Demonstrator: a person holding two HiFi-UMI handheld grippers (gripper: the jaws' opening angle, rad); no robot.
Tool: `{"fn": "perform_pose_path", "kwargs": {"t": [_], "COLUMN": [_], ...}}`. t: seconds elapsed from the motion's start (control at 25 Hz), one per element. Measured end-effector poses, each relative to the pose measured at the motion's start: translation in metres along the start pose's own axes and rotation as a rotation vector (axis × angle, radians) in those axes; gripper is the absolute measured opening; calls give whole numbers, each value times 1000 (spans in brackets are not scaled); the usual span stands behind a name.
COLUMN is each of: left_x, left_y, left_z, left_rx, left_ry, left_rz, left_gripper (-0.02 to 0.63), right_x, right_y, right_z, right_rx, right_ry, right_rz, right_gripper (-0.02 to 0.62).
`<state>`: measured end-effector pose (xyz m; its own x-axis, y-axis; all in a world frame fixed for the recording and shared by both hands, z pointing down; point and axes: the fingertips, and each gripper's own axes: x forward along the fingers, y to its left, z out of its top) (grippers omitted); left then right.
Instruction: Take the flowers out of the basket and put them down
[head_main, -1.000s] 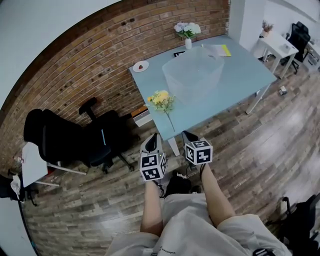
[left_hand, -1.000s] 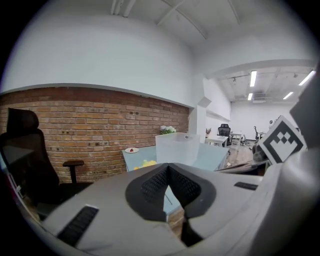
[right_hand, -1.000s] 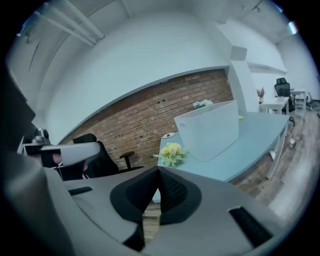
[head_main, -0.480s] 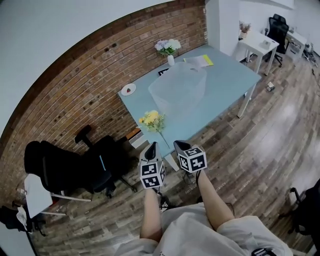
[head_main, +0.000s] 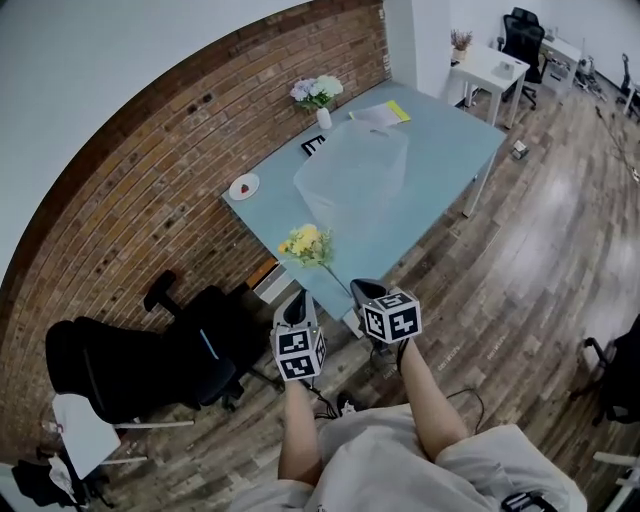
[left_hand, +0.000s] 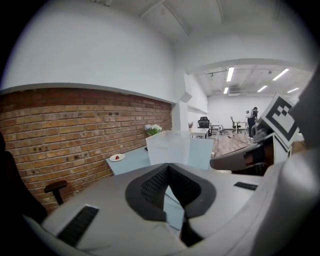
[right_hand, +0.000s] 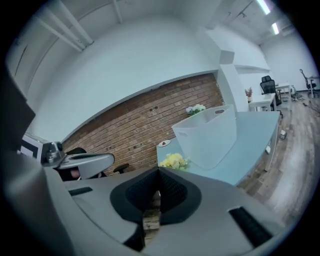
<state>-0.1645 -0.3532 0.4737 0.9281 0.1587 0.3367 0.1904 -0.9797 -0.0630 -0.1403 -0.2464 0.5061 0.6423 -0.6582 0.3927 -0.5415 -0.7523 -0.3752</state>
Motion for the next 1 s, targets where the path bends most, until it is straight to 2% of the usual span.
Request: {"fn": "perform_pose_path", "kwargs": {"t": [0.24, 0.4, 0.56, 0.84, 1.0], "left_x": [9, 4, -3, -13, -18], "left_y": [27, 27, 39, 69, 86], "left_z": [-18, -32, -46, -45, -29], "left_rx": [-46, -30, -21, 6, 15], "left_ry": [8, 16, 33, 25, -17], "left_rz": [-67, -127, -157, -140, -138], "left_gripper": [17, 17, 17, 17, 17], "right_x": [16, 11, 9, 20, 28], "right_y": [10, 14, 21, 32, 36], "right_z": [-19, -30, -41, -56, -44], "right_rx": [20, 87, 101, 73, 54], "right_ry": [28, 8, -7, 25, -2], "right_rz": [-82, -125, -174, -236, -251], "right_gripper": [8, 8, 8, 8, 8]}}
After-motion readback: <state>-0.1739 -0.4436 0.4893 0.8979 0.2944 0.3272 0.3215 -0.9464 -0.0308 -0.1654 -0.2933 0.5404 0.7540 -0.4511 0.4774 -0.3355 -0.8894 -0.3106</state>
